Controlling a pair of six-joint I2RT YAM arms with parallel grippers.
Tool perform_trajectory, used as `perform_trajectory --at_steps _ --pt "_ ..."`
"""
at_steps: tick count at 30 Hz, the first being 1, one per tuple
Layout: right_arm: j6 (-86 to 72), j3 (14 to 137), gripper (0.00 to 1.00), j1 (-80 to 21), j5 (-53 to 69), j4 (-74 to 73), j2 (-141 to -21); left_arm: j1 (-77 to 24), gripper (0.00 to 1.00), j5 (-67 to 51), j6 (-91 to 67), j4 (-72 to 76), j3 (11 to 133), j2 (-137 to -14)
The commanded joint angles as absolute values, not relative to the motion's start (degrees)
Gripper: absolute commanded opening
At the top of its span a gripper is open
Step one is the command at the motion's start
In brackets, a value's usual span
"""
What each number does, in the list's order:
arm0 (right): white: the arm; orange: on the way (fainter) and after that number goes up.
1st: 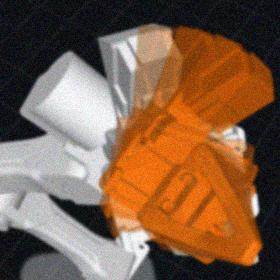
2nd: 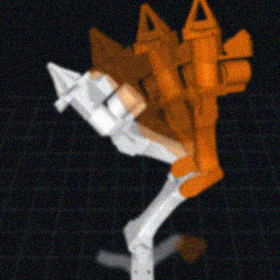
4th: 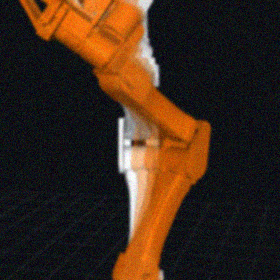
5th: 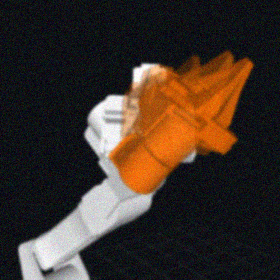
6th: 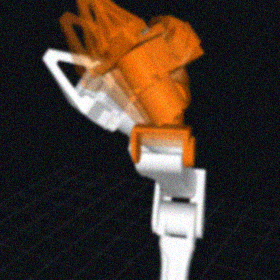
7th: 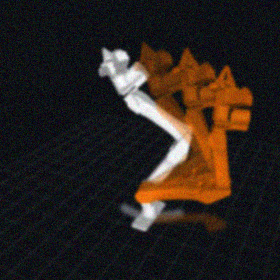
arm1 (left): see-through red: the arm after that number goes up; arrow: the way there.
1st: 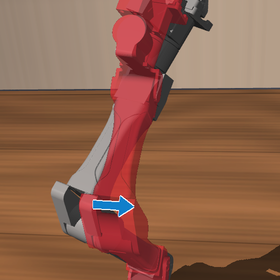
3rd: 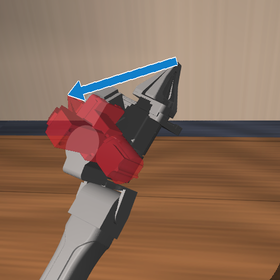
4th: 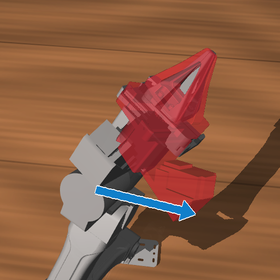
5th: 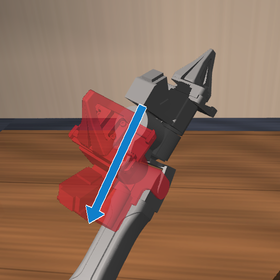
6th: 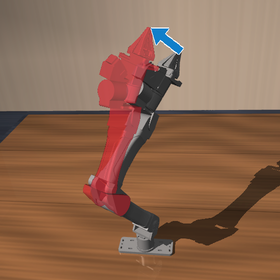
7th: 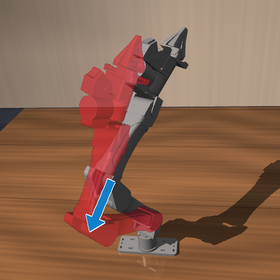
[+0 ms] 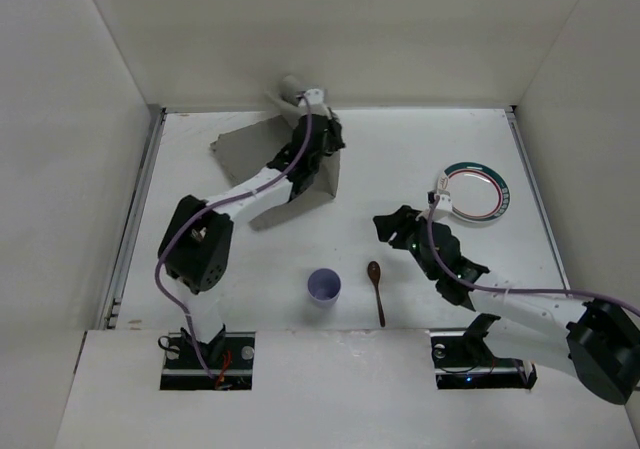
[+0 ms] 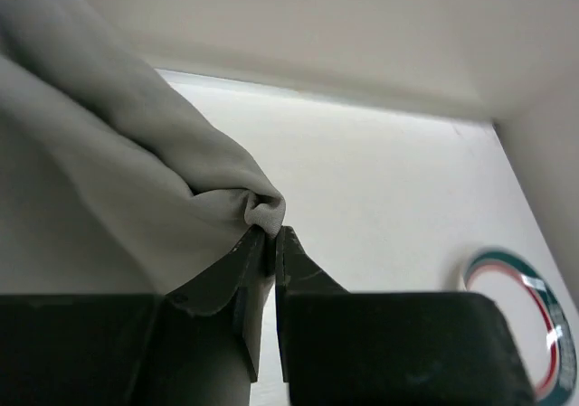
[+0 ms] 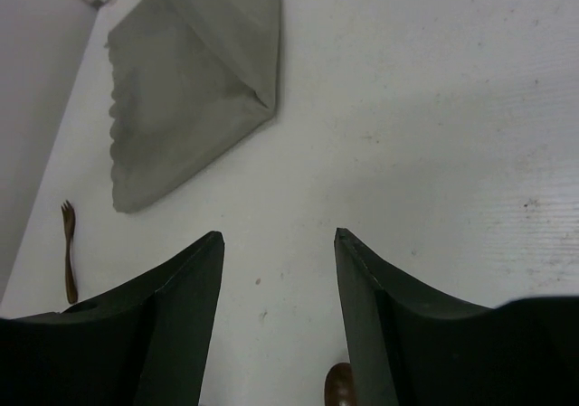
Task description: Set the dinner table for one person
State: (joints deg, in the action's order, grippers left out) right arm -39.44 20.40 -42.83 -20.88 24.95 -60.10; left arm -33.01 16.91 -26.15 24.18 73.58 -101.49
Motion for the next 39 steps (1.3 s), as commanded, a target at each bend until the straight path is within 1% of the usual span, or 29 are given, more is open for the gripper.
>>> perform_trajectory --at_steps 1,3,6,8,9,10,11,14,19,21,24,26,27,29,31,33,34,35,36,37,38,39 --pt "-40.08 19.34 0.59 -43.11 -26.71 28.04 -57.13 -37.56 0.02 5.82 -11.98 22.78 81.97 -108.87" --pt "-40.43 19.16 0.59 -43.20 -26.72 27.95 -56.60 -38.97 0.03 0.29 -8.98 21.10 87.16 -113.62" --pt "-40.52 19.16 0.59 -43.46 -27.16 28.04 -56.34 -39.42 0.05 -9.98 -8.52 17.77 95.51 -120.13" --pt "-40.52 19.25 0.59 -44.16 -27.25 27.95 -56.08 -39.42 0.10 -15.36 -9.31 14.52 101.05 -123.82" --pt "-40.43 19.34 0.58 -44.51 -27.25 27.95 -55.81 -39.50 0.14 -16.25 -9.58 13.37 102.55 -124.88" --pt "-40.34 19.34 0.58 -44.78 -27.33 27.95 -55.55 -39.68 0.23 -15.65 -9.75 13.10 102.83 -124.98" --pt "-40.25 19.25 0.58 -44.87 -27.51 27.95 -55.29 -39.85 0.27 -14.34 -9.84 13.70 101.87 -124.28" --pt "-39.90 19.16 0.57 -44.87 -27.86 27.95 -55.20 -39.68 0.41 -7.77 -9.93 17.74 94.96 -118.94" --pt "-39.90 19.25 0.57 -44.87 -27.16 28.04 -56.16 -36.18 0.49 10.41 -16.06 22.49 75.98 -104.10" --pt "-39.90 19.42 0.52 -44.34 -26.72 27.95 -57.21 -33.72 0.49 19.20 -20.54 22.24 67.28 -98.03" --pt "-39.99 20.04 0.38 -42.85 -24.79 26.90 -58.01 -30.29 0.50 30.03 -27.58 20.14 54.01 -90.29" --pt "-40.08 20.30 0.28 -42.15 -24.35 26.46 -58.97 -28.70 0.48 33.03 -31.62 18.55 47.76 -86.77" --pt "-39.99 20.48 0.25 -41.79 -24.35 26.46 -59.76 -27.91 0.47 33.74 -34.16 17.59 44.77 -84.92" --pt "-40.43 20.92 0.22 -40.91 -24.00 26.37 -61.34 -26.68 0.44 33.49 -39.61 15.65 39.92 -81.23" --pt "-40.52 21.79 0.22 -40.39 -23.91 26.28 -62.83 -26.32 0.44 33.05 -44.36 14.24 36.31 -78.15" --pt "-40.69 23.54 0.26 -39.42 -24.17 24.97 -64.24 -26.50 0.45 33.05 -48.84 12.40 34.11 -76.30" --pt "-41.22 24.86 0.33 -38.90 -24.43 23.48 -64.86 -26.58 0.45 33.05 -50.87 10.65 33.67 -75.85" --pt "-42.09 26.53 0.43 -38.37 -24.61 21.38 -65.56 -26.76 0.46 33.05 -52.54 8.55 33.49 -75.68" --pt "-43.32 28.46 0.56 -37.67 -24.78 19.44 -66.70 -27.02 0.46 32.96 -53.86 6.79 33.40 -75.67" --pt "-44.29 29.78 0.64 -36.88 -24.52 18.38 -67.67 -27.11 0.46 32.96 -54.75 5.64 32.96 -75.67" --pt "-45.51 31.71 0.70 -35.56 -24.00 17.59 -69.42 -27.20 0.46 32.96 -55.45 5.45 32.18 -75.59" --pt "-46.40 33.73 0.72 -34.16 -23.30 17.06 -71.70 -27.20 0.46 33.22 -56.33 5.54 31.21 -75.59"
